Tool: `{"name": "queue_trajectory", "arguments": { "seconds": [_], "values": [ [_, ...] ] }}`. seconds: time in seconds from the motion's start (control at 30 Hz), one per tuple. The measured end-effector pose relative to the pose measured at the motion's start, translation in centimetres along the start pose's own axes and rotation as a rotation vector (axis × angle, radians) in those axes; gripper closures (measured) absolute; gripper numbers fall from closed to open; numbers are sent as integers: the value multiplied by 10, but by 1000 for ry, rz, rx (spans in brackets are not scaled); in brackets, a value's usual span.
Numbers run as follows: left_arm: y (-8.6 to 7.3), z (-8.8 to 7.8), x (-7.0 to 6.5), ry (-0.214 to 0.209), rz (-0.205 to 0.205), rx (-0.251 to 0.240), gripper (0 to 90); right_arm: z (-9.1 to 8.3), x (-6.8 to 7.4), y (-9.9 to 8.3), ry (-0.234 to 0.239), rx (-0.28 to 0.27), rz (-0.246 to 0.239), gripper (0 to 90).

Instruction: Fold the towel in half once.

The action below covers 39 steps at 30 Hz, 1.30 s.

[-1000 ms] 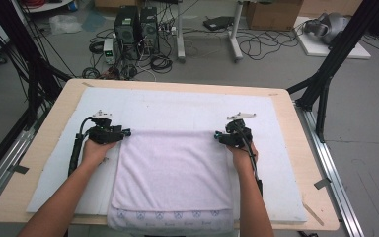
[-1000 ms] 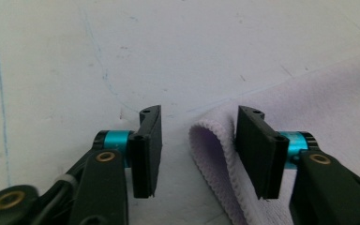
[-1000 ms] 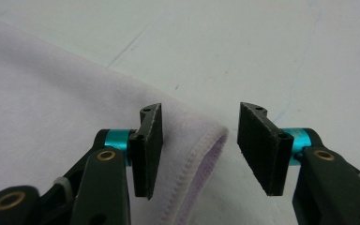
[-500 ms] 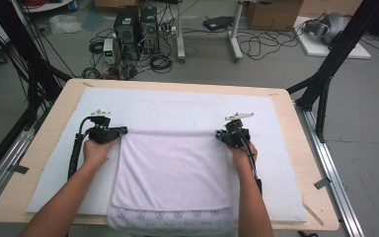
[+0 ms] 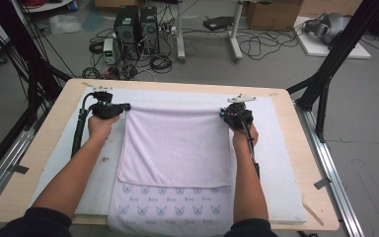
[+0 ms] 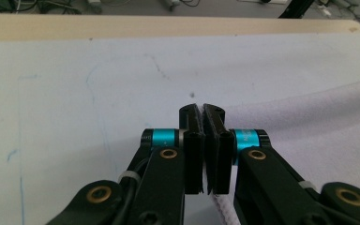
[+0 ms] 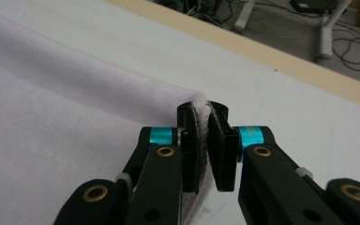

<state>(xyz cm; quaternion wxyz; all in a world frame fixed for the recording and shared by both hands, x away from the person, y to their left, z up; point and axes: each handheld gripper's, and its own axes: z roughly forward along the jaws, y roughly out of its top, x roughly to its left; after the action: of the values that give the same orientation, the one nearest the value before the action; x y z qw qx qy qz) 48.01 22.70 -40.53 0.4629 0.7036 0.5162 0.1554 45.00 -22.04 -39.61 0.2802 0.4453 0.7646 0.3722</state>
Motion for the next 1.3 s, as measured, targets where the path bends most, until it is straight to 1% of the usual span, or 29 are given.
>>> {"name": "queue_trajectory", "arguments": {
  "seconds": [0.03, 0.1, 0.13, 0.2, 0.27, 0.3, 0.37, 0.4, 0.43, 0.47, 0.5, 0.53, 0.57, 0.6, 0.67, 0.7, 0.73, 0.77, 0.83, 0.87, 0.9, 0.97, 1.03, 1.07, 1.1, 1.13, 1.2, 1.23, 1.3],
  "values": [
    [3, 2, 1, -1, 6, -9, 864, 2, -2, 3, -5, -1, 5, 844],
    [8, 7, 3, -7, -3, -17, 864, 7, -6, 5, -20, -21, 10, 844],
    [11, 10, 3, -6, 5, -21, 864, 10, -7, 5, -21, -1, 28, 844],
    [11, 13, 4, -6, 24, -56, 863, 16, -8, 7, -33, 10, 24, 843],
    [7, 17, 7, -3, 30, -47, 863, 20, -8, 11, -39, 0, 34, 842],
    [5, 19, 9, -4, 42, -34, 862, 22, -8, 13, -41, -1, 30, 842],
    [1, 21, 10, -8, 43, -29, 855, 26, -6, 12, -47, 16, 27, 840],
    [1, 21, 9, -8, 51, -28, 848, 29, -5, 11, -47, 29, 26, 838],
    [0, 21, 9, -10, 54, -32, 824, 31, -5, 9, -49, 37, 32, 829],
    [0, 21, 8, -17, 38, -35, 750, 32, -4, 8, -48, 40, 42, 804],
    [0, 21, 9, -30, 25, -33, 657, 32, -3, 8, -51, 37, 51, 749],
    [-1, 20, 8, -39, 27, -37, 599, 32, -2, 8, -54, 34, 68, 684],
    [-3, 18, 7, -48, 35, -45, 565, 31, -2, 9, -57, 29, 78, 645],
    [-5, 16, 7, -51, 40, -46, 544, 29, -2, 9, -49, 25, 86, 603],
    [-9, 12, 8, -60, 20, -47, 465, 25, -2, 10, -54, 21, 95, 527],
    [-11, 10, 9, -65, 17, -42, 459, 22, -3, 10, -49, 15, 96, 514],
    [-13, 8, 8, -64, 22, -43, 446, 19, -3, 11, -42, 12, 99, 484],
    [-17, 4, 7, -75, 24, -50, 427, 16, -2, 11, -46, 13, 99, 466],
    [-22, -1, 5, -93, 26, -58, 429, 9, -3, 11, -34, 1, 106, 451],
    [-25, -3, 4, -98, 37, -58, 428, 6, -3, 10, -35, -3, 103, 441],
    [-28, -6, 3, -103, 37, -69, 428, 3, -3, 10, -28, -2, 106, 432],
    [-33, -11, 1, -109, 40, -71, 428, -3, -2, 7, -4, -2, 109, 413],
    [-34, -14, -2, -124, 34, -43, 398, -8, 0, 4, 9, -5, 103, 401],
    [-35, -16, -4, -128, 35, -58, 371, -11, 1, 3, 12, -8, 101, 382],
    [-37, -20, -7, -129, 42, -82, 371, -14, 2, 1, 14, -16, 99, 370],
    [-38, -22, -9, -131, 45, -93, 373, -17, 4, 0, 11, -15, 98, 359],
    [-43, -26, -12, -141, 46, -96, 352, -21, 5, -4, 18, -16, 94, 347],
    [-44, -27, -14, -138, 49, -89, 330, -24, 7, -6, 18, -11, 93, 336],
    [-50, -31, -17, -142, 53, -105, 297, -29, 9, -10, 25, -12, 84, 325]
  ]
}}
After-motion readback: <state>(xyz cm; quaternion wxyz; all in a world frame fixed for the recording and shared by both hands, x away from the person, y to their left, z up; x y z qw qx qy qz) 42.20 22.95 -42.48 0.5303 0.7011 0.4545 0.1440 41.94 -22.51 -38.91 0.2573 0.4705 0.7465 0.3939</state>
